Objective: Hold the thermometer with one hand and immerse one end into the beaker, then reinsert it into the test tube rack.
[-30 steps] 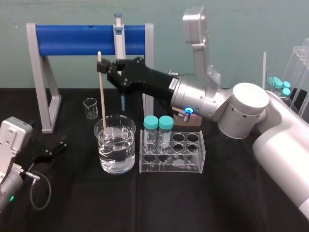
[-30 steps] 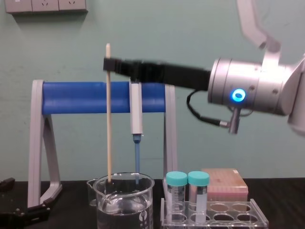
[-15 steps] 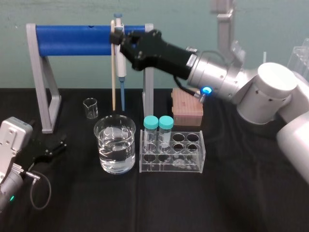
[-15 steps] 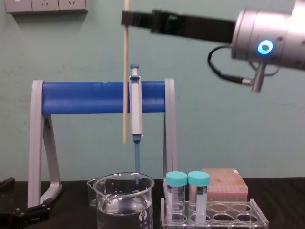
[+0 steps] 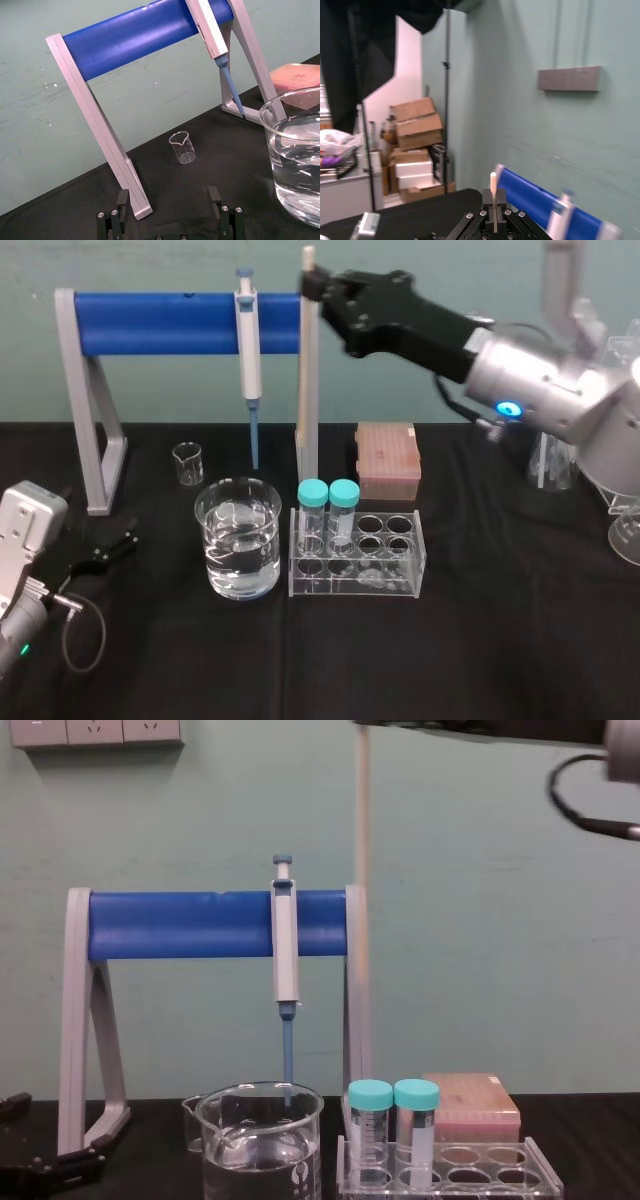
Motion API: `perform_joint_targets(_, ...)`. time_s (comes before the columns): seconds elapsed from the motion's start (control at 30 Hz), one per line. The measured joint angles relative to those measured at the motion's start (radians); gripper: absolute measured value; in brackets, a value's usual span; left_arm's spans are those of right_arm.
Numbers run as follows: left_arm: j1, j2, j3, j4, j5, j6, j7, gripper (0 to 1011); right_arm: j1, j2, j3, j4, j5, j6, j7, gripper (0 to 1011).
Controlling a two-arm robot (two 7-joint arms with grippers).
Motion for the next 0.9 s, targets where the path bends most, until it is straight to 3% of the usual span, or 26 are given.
perform_joint_targets(0.2,0.0,0.0,0.0,0.0,0.0,0.0,0.0,1004,-0.079,0.062,0.055,-0.078,0.02,0.034,-0.093,38)
perform_joint_targets(0.4,0.0,0.0,0.0,0.0,0.0,0.0,0.0,1004,-0.149,0.091,0.091,-0.111,0.025,0.048,-0.161,38)
perform_joint_targets(0.67,0.0,0.0,0.0,0.0,0.0,0.0,0.0,1004,-0.217,0.085,0.125,-0.097,0.032,0.046,-0.22,38)
perform_joint_targets(0.9,0.0,0.0,0.0,0.0,0.0,0.0,0.0,1004,-0.237,0.076,0.135,-0.058,-0.003,0.038,-0.241,38)
